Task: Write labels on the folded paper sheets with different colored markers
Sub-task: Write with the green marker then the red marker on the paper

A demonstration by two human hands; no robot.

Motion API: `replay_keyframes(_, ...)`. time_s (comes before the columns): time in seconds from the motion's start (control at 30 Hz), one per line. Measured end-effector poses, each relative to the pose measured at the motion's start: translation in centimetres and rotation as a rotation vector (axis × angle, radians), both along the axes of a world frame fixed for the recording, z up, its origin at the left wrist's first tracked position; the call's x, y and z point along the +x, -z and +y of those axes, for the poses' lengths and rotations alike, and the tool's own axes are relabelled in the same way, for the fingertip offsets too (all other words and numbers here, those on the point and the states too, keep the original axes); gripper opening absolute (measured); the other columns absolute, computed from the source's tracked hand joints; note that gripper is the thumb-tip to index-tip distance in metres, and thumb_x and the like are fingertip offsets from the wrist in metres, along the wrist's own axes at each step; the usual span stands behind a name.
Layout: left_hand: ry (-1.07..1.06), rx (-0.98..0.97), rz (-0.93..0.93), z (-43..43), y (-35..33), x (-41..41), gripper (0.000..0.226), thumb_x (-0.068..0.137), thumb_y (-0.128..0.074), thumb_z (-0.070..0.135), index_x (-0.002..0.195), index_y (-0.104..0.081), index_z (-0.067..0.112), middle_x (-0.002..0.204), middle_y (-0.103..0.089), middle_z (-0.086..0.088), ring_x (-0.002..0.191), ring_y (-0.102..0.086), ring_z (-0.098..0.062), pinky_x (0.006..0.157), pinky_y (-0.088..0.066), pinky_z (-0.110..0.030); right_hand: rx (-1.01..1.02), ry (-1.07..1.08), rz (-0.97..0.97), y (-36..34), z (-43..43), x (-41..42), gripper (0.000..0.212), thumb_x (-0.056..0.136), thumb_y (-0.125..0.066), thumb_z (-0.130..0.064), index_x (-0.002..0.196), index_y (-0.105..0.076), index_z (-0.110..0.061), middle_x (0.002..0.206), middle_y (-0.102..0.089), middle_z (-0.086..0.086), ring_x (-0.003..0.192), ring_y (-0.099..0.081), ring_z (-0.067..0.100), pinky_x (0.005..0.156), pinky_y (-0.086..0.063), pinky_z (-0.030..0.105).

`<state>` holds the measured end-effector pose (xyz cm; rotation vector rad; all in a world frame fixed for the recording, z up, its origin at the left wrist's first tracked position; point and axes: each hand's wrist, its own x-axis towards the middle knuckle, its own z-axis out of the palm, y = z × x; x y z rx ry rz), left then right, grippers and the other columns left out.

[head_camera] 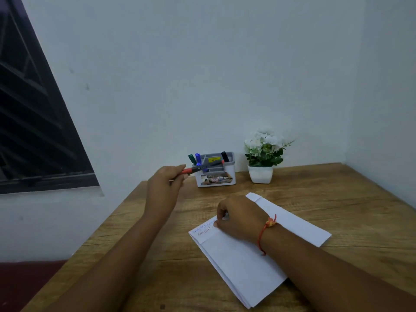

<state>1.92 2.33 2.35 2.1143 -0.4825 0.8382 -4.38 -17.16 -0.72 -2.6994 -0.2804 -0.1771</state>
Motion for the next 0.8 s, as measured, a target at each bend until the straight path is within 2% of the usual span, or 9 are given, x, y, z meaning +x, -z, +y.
replay_keyframes(0.07,-0.009,-0.01,-0.051,-0.5,-1.9,0.4,0.028,0.09,-0.066,0.015,0.118,-0.069,0.017,0.089,-0.064,0.011,0.081,-0.067,-0.013,0.082,-0.057,-0.038,0.002,-0.002,0.003,0.0,-0.1,-0.1,0.019,0.088,-0.069,-0.041,0.094,-0.074,-0.023,0.109,-0.071,-0.006,0.104,-0.064,0.014,0.091,-0.055,0.035)
replay_keyframes(0.23,-0.059,0.123,-0.099,-2.7,-7.2,3.1,0.026,0.095,-0.06,0.016,0.118,-0.069,0.011,0.103,-0.07,-0.008,0.094,-0.064,-0.022,0.09,-0.052,-0.036,-0.012,-0.011,0.027,-0.2,-0.1,-0.1,0.018,0.089,-0.068,-0.041,0.093,-0.073,-0.024,0.111,-0.07,-0.005,0.106,-0.063,0.015,0.093,-0.054,0.035)
replay_keyframes(0.3,-0.07,0.154,-0.075,-3.7,-8.7,4.4,0.019,0.093,-0.062,0.015,0.11,-0.069,0.012,0.098,-0.07,-0.008,0.088,-0.063,-0.022,0.082,-0.051,-0.031,-0.013,-0.018,0.031,-0.1,-0.1,0.1,0.018,0.089,-0.068,-0.04,0.093,-0.073,-0.023,0.11,-0.07,-0.003,0.105,-0.063,0.015,0.093,-0.054,0.035)
replay_keyframes(0.37,-0.082,0.175,-0.026,-4.2,-9.1,5.4,0.012,0.092,-0.064,0.016,0.103,-0.06,0.014,0.089,-0.066,-0.006,0.078,-0.061,-0.022,0.07,-0.051,-0.032,-0.01,-0.021,0.025,0.3,0.0,-0.1,0.019,0.09,-0.068,-0.039,0.094,-0.073,-0.021,0.109,-0.071,-0.002,0.104,-0.064,0.016,0.093,-0.054,0.035)
replay_keyframes(0.5,-0.137,0.194,0.035,-4.6,-9.2,7.8,0.011,0.09,-0.067,0.015,0.089,-0.056,0.013,0.084,-0.063,-0.007,0.073,-0.062,-0.025,0.06,-0.05,-0.03,-0.021,-0.028,0.042,0.6,0.2,0.2,0.022,0.092,-0.067,-0.038,0.101,-0.074,-0.019,0.113,-0.072,0.001,0.106,-0.064,0.017,0.095,-0.053,0.034)
replay_keyframes(0.63,-0.17,0.224,0.02,-4.7,-9.1,9.1,0.005,0.089,-0.065,0.009,0.088,-0.06,0.008,0.084,-0.065,-0.01,0.072,-0.061,-0.026,0.066,-0.053,-0.039,-0.036,-0.028,0.044,0.7,0.2,0.5,0.025,0.092,-0.066,-0.039,0.105,-0.074,-0.018,0.116,-0.071,0.001,0.107,-0.063,0.018,0.096,-0.052,0.034)
replay_keyframes(0.8,-0.189,0.308,0.017,-4.6,-8.9,10.1,0.004,0.088,-0.061,0.005,0.087,-0.064,0.008,0.086,-0.067,-0.007,0.078,-0.061,-0.023,0.071,-0.052,-0.036,-0.05,-0.034,0.02,0.9,0.2,0.5,0.026,0.093,-0.065,-0.04,0.106,-0.073,-0.019,0.116,-0.07,0.001,0.108,-0.063,0.018,0.095,-0.052,0.034)
